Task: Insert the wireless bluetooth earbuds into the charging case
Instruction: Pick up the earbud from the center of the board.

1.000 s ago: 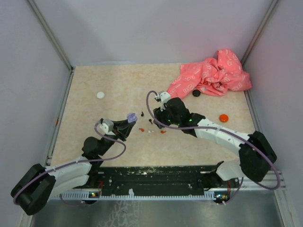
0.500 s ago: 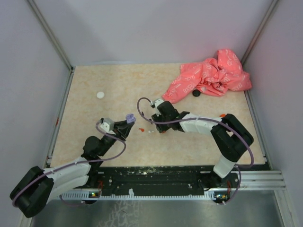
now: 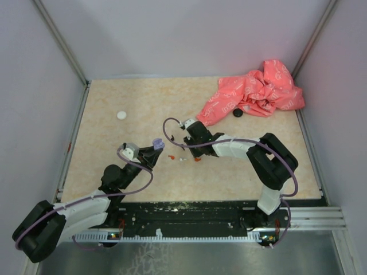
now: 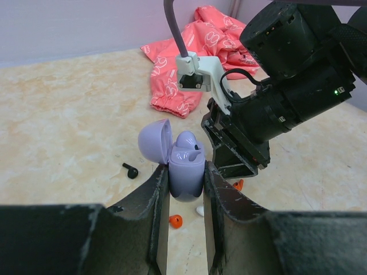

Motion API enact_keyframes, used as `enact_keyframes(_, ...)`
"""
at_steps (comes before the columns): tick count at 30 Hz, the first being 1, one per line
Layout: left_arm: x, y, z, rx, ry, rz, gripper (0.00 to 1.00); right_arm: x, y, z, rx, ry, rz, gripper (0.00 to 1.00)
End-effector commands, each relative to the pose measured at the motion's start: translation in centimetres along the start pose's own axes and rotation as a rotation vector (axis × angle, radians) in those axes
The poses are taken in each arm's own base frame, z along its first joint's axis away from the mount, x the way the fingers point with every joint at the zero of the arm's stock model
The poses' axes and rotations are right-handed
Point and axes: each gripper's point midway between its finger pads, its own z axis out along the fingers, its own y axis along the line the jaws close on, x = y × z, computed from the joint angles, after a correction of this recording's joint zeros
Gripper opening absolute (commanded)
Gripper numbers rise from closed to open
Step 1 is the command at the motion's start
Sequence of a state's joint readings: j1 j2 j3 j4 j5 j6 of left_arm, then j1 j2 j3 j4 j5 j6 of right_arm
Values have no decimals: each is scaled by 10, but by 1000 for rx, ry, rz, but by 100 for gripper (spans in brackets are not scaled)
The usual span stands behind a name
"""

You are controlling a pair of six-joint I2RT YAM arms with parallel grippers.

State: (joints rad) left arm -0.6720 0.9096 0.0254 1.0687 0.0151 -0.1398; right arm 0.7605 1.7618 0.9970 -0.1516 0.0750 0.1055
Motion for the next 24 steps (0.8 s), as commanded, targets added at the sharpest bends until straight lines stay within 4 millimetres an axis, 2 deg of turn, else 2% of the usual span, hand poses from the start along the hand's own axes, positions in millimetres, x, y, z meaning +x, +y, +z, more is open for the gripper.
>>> enact_keyframes(1,2,-2,-2,6,-1,-11,0,-6,-6,-2,24,6,-2,25)
enact_keyframes(11,3,-3,0,13,6,-13,0,2,-7,-5,24,63,-14,26)
enact_keyframes(14,5,-3,1,12,14,-11,0,2,-7,-6,25,63,-16,23)
enact_keyframes(24,-1,-5,6,25,-7,6,0,-23,-2,-22,-3,-34,-11,13)
